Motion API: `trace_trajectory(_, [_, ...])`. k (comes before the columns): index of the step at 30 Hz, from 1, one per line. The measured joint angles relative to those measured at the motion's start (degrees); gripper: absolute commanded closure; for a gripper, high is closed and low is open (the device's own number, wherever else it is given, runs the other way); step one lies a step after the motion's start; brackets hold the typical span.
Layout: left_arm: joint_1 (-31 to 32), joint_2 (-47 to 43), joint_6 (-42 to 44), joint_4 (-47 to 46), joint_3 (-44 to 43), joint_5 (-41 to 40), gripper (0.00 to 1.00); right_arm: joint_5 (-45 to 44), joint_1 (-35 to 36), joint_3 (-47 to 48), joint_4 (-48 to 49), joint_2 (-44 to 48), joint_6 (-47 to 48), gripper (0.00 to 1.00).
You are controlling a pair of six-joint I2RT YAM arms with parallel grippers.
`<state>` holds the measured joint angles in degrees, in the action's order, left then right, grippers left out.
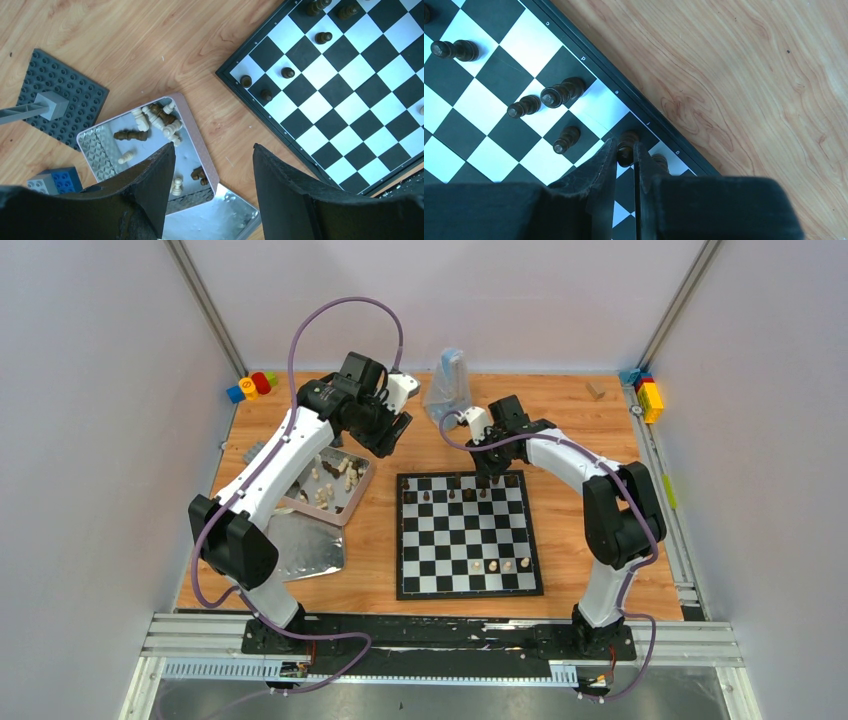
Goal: Set up the chess pieces on the board
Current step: Place the chess piece on the chessboard, then move the chess piece to the chessboard.
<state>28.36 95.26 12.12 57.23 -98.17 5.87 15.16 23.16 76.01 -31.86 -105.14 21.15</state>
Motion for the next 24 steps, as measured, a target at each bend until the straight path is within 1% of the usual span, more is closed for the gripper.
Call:
trace_trajectory(2, [0.00,0.00,0.00,-0.02,0.00,-0.02,0.34,0.00,0.00,0.00,-0.02,-0.02,-0.02,0.86])
trace_trajectory(3, [0.00,0.00,0.00,-0.07,0.00,-0.02,0.34,0.00,0.00,0.00,0.00,-0.04,0.00,0.80])
trace_trajectory(4, [0.00,0.00,0.00,-0.07,0.00,-0.02,0.33,0.00,0.00,0.00,0.00,-0.04,-0.02,0.71])
trace_trajectory(6, [-0.02,0.00,0.00,-0.09,0.00,-0.02,0.33,0.04,0.00,0.00,-0.04,-0.04,-0.02,0.56])
trace_trajectory(8, [0.00,0.00,0.00,-0.09,0.00,-0.04,0.34,0.17,0.00,0.00,-0.33,-0.04,-0.04,0.48])
trace_trajectory(9, [-0.02,0.00,0.00,-0.09,0.00,-0.04,0.34,0.20,0.00,0.00,-0.44,-0.04,-0.24,0.45])
trace_trajectory(11, [-0.02,0.00,0.02,-0.11,0.02,-0.11,0.34,0.37,0.00,0.00,-0.48,-0.04,-0.11,0.43])
trace_trajectory(16, [-0.02,0.00,0.00,-0.11,0.02,-0.44,0.34,1.03,0.00,0.68,-0.72,-0.04,-0.07,0.42])
trace_trajectory(24, [-0.48,-0.24,0.00,-0.22,0.02,-1.14,0.33,1.73,0.94,3.56,-1.20,0.55,0.20,0.43])
